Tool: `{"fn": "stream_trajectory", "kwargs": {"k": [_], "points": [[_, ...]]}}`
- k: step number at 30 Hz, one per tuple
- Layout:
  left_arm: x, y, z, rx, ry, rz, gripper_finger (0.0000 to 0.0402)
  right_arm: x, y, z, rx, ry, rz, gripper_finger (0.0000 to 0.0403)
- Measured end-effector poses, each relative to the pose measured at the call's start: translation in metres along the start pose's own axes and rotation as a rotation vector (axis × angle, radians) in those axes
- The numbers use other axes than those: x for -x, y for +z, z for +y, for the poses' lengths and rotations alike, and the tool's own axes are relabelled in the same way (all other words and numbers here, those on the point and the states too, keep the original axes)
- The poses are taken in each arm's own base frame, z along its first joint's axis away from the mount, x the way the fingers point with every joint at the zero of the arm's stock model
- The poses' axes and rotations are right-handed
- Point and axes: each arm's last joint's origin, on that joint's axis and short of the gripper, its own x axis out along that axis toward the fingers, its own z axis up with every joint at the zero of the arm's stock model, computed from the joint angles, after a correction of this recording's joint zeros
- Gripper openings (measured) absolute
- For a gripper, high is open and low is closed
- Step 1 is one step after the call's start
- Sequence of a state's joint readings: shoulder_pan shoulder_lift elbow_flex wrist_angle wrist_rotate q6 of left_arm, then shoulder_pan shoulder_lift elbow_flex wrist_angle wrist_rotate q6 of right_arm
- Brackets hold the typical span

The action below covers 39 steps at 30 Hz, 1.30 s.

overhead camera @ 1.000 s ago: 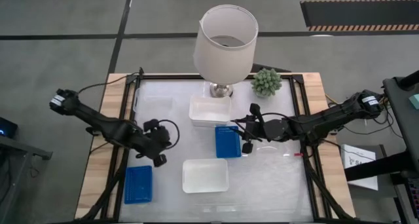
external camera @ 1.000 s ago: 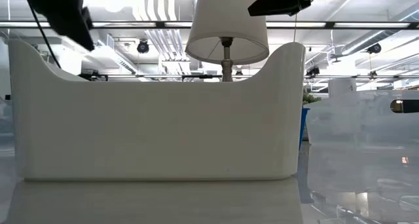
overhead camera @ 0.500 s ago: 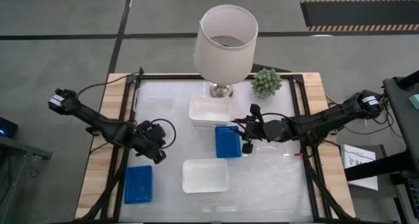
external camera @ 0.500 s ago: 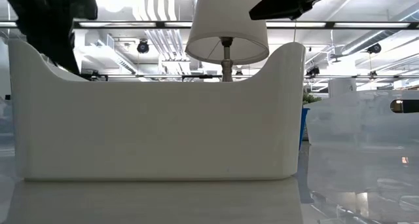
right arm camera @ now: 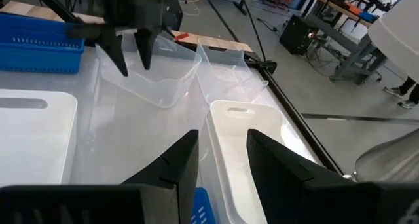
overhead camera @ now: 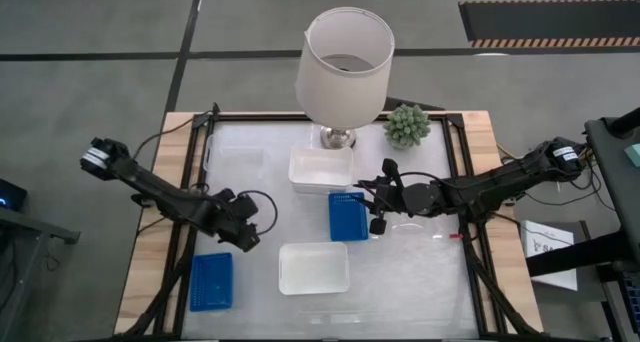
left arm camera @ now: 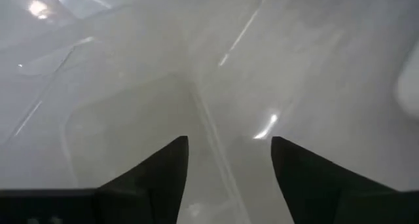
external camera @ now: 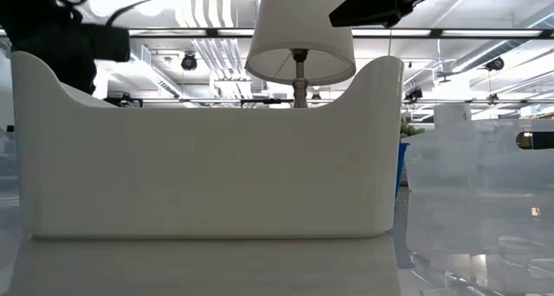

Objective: Stack baskets by color
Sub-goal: Stack the bottom left transparent bin into the top left transparent bin

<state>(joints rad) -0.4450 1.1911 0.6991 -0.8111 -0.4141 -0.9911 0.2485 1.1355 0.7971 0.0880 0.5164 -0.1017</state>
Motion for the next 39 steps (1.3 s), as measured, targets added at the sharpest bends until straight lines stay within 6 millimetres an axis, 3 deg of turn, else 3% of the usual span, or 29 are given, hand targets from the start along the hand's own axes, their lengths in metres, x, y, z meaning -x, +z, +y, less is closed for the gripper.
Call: {"fn": "stream_trajectory", "kwargs": {"k": [10,16,24,32,39], "points": [[-0.03,-0.006,-0.013,-0.073,0.121,0.064,0.0198,0.0,0.0,0.0,-0.034,0.001,0.001,0.0123],[-0.031,-0.007,-0.014,-0.068,0.127,0.067,0.0134,0.0,0.0,0.0,-0.039,0.0,0.001,0.0123],[-0.026,-0.005,-0.012,-0.052,0.106,0.054,0.001,0.0,0.0,0.0,-0.037,0.0,0.003,0.0123],[-0.019,-0.002,-0.013,-0.072,0.06,0.06,0.0002,0.0,0.0,0.0,-0.029,0.0,0.003,0.0123],[0.018,0.012,-0.011,-0.203,-0.128,0.015,0.0001,0.0,0.0,0.0,-0.027,0.0,0.004,0.0123]]}}
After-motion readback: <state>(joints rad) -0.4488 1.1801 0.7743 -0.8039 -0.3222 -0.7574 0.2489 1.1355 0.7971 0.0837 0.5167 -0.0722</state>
